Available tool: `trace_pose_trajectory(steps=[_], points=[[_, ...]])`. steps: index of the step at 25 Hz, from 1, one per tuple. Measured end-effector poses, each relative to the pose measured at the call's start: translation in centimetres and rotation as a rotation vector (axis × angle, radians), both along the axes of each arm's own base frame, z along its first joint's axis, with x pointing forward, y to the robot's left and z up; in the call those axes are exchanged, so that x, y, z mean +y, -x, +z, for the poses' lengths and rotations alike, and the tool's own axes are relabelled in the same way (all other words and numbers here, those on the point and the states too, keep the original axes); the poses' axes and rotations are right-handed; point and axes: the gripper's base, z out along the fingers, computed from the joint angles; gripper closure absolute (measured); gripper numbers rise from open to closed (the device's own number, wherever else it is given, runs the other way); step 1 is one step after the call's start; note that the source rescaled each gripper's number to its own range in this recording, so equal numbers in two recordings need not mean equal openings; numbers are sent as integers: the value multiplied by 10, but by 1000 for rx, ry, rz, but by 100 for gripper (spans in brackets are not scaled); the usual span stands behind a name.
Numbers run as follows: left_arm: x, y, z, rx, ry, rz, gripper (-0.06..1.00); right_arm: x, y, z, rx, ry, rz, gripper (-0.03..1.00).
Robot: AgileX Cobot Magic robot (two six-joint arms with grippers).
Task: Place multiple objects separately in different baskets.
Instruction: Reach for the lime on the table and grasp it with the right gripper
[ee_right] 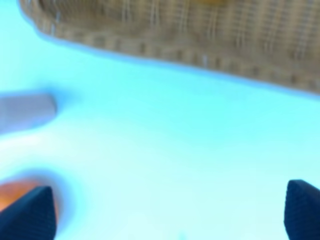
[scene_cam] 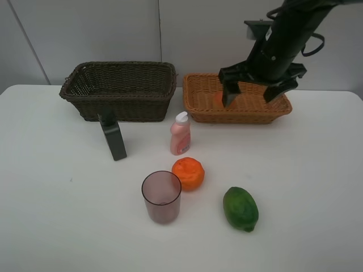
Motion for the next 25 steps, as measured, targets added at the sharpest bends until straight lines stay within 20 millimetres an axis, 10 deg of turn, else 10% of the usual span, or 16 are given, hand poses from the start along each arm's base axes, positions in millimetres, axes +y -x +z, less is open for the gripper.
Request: trace_pose_trajectory(steps=[11,25], points=[[0,0,0,0,-1,0,4,-20,93,-12,32,-6,7,-2],[0,0,0,0,-1,0,4,-1,133,-51,77,-103,28,-3]])
